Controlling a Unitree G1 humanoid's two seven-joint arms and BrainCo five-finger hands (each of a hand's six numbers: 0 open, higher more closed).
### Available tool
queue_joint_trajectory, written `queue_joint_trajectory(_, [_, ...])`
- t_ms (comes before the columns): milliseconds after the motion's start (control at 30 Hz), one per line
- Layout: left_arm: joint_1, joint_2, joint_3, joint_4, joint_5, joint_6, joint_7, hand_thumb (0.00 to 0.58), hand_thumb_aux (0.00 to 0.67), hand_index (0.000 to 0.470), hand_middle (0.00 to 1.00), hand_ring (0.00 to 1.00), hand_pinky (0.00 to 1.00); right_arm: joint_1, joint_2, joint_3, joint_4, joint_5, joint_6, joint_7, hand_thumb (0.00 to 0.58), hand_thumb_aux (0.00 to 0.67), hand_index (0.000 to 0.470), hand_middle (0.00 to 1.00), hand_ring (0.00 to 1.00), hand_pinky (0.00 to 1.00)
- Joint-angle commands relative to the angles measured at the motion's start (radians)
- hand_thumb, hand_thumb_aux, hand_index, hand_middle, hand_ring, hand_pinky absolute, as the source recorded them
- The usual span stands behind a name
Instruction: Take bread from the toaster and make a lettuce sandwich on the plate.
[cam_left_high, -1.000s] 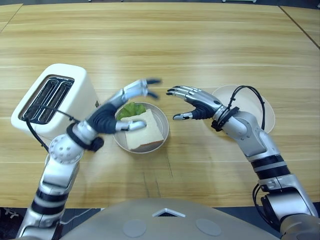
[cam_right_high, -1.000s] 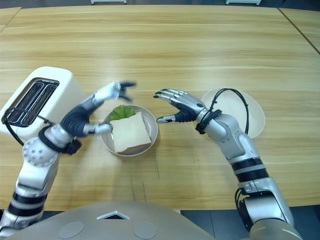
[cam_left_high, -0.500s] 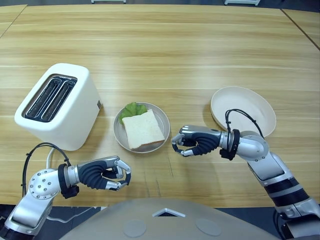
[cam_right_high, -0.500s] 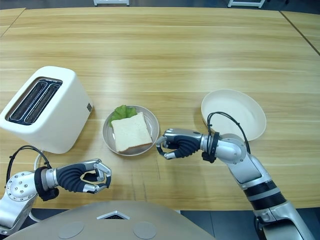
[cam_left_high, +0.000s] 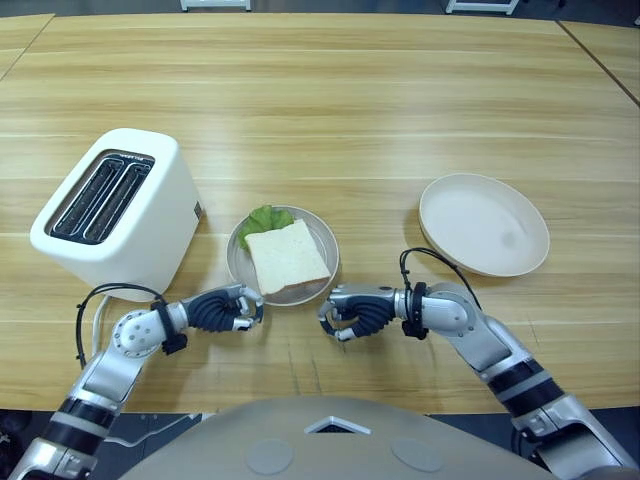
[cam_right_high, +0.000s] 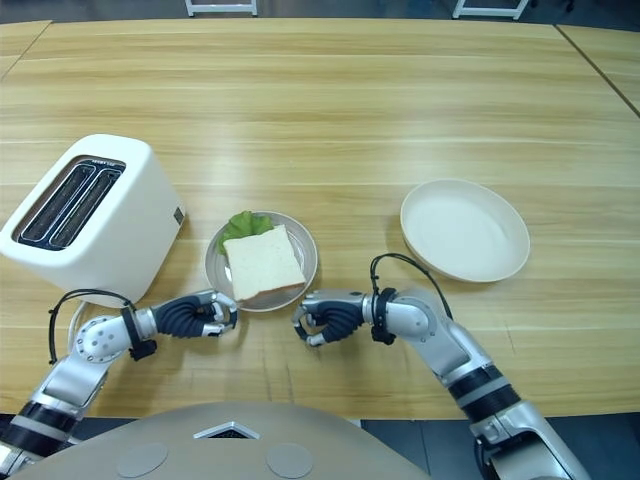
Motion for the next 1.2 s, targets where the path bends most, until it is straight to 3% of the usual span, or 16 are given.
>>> queue_joint_trajectory(33, [-0.029, -0.052, -0.04, 0.118, 0.101, 0.059, 0.079, 0.58, 0.67, 0.47, 1.0, 1.0, 1.0, -0.024, 0.061, 0.032, 0.088, -0.105, 0.013, -0.079, 0.58, 0.67, 0.47, 1.0, 1.0, 1.0])
queue_joint_trajectory(233, [-0.164, -0.17, 0.036, 0.284, 0.118, 0.112, 0.302, 0.58, 0.67, 0.47, 1.0, 1.0, 1.0, -0.13, 0.188, 0.028, 0.247, -0.216, 0.051, -0.294, 0.58, 0.67, 0.47, 1.0, 1.0, 1.0])
queue_joint_trajectory(600, [-0.356, -0.283, 0.048, 0.455, 0.138, 0.075, 0.461, 0.58, 0.67, 0.47, 1.0, 1.0, 1.0, -0.363, 0.367, 0.044, 0.564, -0.386, 0.16, -0.671, 0.58, 0.67, 0.47, 1.0, 1.0, 1.0])
queue_joint_trajectory(767, [-0.328, -0.29, 0.063, 0.345, 0.138, 0.06, 0.482, 0.58, 0.67, 0.47, 1.0, 1.0, 1.0, -0.369, 0.367, 0.028, 0.541, -0.372, 0.139, -0.722, 0.58, 0.67, 0.47, 1.0, 1.0, 1.0])
queue_joint_trajectory(933, [-0.201, -0.251, 0.075, 0.058, 0.165, 0.114, 0.461, 0.58, 0.665, 0.466, 1.0, 1.0, 1.0, -0.282, 0.288, 0.013, 0.363, -0.332, 0.112, -0.634, 0.58, 0.67, 0.47, 1.0, 1.0, 1.0])
queue_joint_trajectory(967, [-0.154, -0.23, 0.077, -0.028, 0.168, 0.121, 0.442, 0.571, 0.586, 0.411, 1.0, 1.0, 1.0, -0.249, 0.259, 0.002, 0.291, -0.308, 0.105, -0.596, 0.58, 0.67, 0.47, 1.0, 1.0, 1.0])
queue_joint_trajectory(1000, [-0.105, -0.203, 0.078, -0.12, 0.162, 0.108, 0.418, 0.527, 0.468, 0.328, 1.0, 1.0, 1.0, -0.211, 0.221, -0.006, 0.204, -0.255, 0.072, -0.543, 0.58, 0.67, 0.47, 0.89, 0.89, 0.89])
queue_joint_trajectory(1033, [-0.063, -0.177, 0.082, -0.205, 0.161, 0.074, 0.401, 0.319, 0.221, 0.155, 1.0, 1.0, 1.0, -0.173, 0.182, -0.013, 0.112, -0.193, 0.038, -0.49, 0.556, 0.533, 0.374, 0.58, 0.58, 0.58])
queue_joint_trajectory(1067, [-0.036, -0.155, 0.089, -0.269, 0.173, 0.023, 0.401, 0.16, 0.1, 0.07, 1.0, 1.0, 1.0, -0.142, 0.158, -0.024, 0.039, -0.133, 0.013, -0.454, 0.447, 0.349, 0.245, 0.19, 0.19, 0.19])
queue_joint_trajectory(1100, [-0.021, -0.147, 0.105, -0.329, 0.171, -0.047, 0.415, 0.0, 0.0, 0.0, 0.91, 0.91, 0.91, -0.12, 0.152, -0.046, -0.027, -0.067, 0.002, -0.437, 0.0, 0.0, 0.0, 0.0, 0.0, 0.0])
queue_joint_trajectory(1133, [-0.013, -0.155, 0.124, -0.383, 0.144, -0.111, 0.434, 0.0, 0.0, 0.0, 0.13, 0.13, 0.13, -0.106, 0.162, -0.072, -0.076, -0.002, -0.012, -0.438, 0.0, 0.0, 0.0, 0.0, 0.0, 0.0])
queue_joint_trajectory(1167, [-0.01, -0.173, 0.144, -0.429, 0.109, -0.154, 0.455, 0.0, 0.0, 0.0, 0.0, 0.0, 0.0, -0.096, 0.185, -0.096, -0.111, 0.066, -0.03, -0.449, 0.0, 0.0, 0.0, 0.0, 0.0, 0.0])
queue_joint_trajectory(1200, [-0.012, -0.196, 0.164, -0.459, 0.074, -0.194, 0.481, 0.0, 0.0, 0.0, 0.0, 0.0, 0.0, -0.088, 0.232, -0.128, -0.135, 0.134, -0.046, -0.486, 0.0, 0.0, 0.0, 0.0, 0.0, 0.0])
